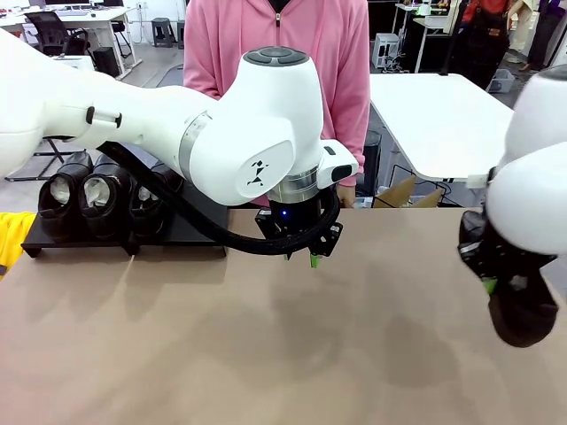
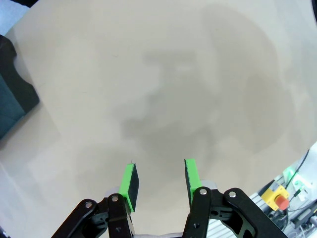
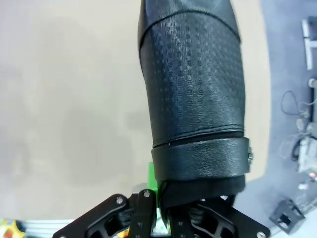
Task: Organize the shoes by placing them on the stand.
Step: Pick up one Shoe and place it in the middle of the table.
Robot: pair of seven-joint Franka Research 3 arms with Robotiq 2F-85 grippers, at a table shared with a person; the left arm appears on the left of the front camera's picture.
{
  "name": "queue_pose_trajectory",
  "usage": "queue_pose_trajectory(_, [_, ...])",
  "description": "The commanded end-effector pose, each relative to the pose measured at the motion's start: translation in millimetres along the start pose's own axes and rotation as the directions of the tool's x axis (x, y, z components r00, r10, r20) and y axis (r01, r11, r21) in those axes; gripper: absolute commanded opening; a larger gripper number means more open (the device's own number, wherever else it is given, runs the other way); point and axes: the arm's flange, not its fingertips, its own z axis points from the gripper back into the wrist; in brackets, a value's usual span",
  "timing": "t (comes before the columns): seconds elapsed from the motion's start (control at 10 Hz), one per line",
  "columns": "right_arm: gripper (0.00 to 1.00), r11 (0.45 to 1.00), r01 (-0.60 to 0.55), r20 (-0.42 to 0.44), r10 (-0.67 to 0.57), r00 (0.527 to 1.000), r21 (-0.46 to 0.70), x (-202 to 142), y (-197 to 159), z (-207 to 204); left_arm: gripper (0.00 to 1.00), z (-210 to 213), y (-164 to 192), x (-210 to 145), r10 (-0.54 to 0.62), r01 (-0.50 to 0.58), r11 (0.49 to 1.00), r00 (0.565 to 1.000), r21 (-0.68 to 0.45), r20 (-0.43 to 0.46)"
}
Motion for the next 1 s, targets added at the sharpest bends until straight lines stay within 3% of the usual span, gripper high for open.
queue_pose_trajectory(0.0, [0.00,0.999,-0.014,-0.036,0.016,0.999,0.044,7,35,-13,0.51,1,2,-2,-0.007,0.007,1.000,1.000,0.017,0.008])
queue_pose_trajectory(0.2, [0.00,0.987,-0.052,-0.064,0.062,0.996,0.151,-6,74,-19,0.51,1,2,-2,-0.007,0.007,1.000,1.000,0.017,0.008])
queue_pose_trajectory(0.5, [0.00,0.976,-0.100,-0.032,0.108,0.994,0.194,-26,92,-9,0.51,0,0,0,0.000,0.000,1.000,1.000,0.000,0.000])
queue_pose_trajectory(0.7, [0.00,0.976,-0.090,-0.025,0.097,0.995,0.198,-30,95,-10,0.51,20,27,-33,0.010,-0.010,1.000,1.000,-0.023,-0.030])
queue_pose_trajectory(0.9, [0.00,0.975,-0.102,0.028,0.099,0.995,0.198,-36,111,-11,0.51,47,51,-68,0.052,-0.052,0.999,0.999,-0.010,-0.004])
